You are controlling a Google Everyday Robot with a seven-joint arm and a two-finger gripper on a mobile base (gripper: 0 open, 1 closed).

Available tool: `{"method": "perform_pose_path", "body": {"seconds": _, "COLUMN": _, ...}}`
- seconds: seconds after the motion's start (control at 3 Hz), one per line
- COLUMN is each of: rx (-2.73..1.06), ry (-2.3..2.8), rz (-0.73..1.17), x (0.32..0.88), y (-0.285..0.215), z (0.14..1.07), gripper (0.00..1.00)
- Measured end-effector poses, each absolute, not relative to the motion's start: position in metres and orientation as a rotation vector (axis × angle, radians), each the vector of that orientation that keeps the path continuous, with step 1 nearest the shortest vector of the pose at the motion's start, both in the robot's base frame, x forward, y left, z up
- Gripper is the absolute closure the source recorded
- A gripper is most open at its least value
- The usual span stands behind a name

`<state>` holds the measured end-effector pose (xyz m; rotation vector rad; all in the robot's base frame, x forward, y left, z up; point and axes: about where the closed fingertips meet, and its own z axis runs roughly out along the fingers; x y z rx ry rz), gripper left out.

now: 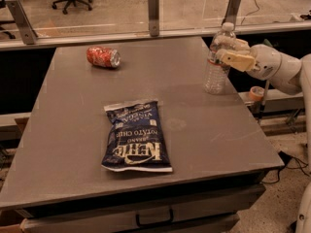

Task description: Place water bottle upright

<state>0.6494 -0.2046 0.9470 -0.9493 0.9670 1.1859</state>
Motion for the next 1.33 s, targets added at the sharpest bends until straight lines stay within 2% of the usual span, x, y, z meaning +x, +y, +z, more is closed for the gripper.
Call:
{"method": "perform_pose_path", "body": {"seconds": 0.67, "rx": -0.934, "ry": 0.972, "rz": 1.179, "x": 0.6495, "y": -0.2112, "z": 0.9432, "gripper": 0.15}}
{"method": "perform_pose_path", "body": {"seconds": 1.0, "rx": -0.935, "ry": 0.973, "rz": 1.178, "x": 0.6501, "y": -0.2117, "z": 0.9432, "gripper": 0.0}}
{"method": "perform_pose_path", "body": {"seconds": 1.33, "rx": -0.935, "ry": 0.973, "rz": 1.178, "x": 0.6501, "y": -0.2117, "z": 0.9433, "gripper": 0.0}}
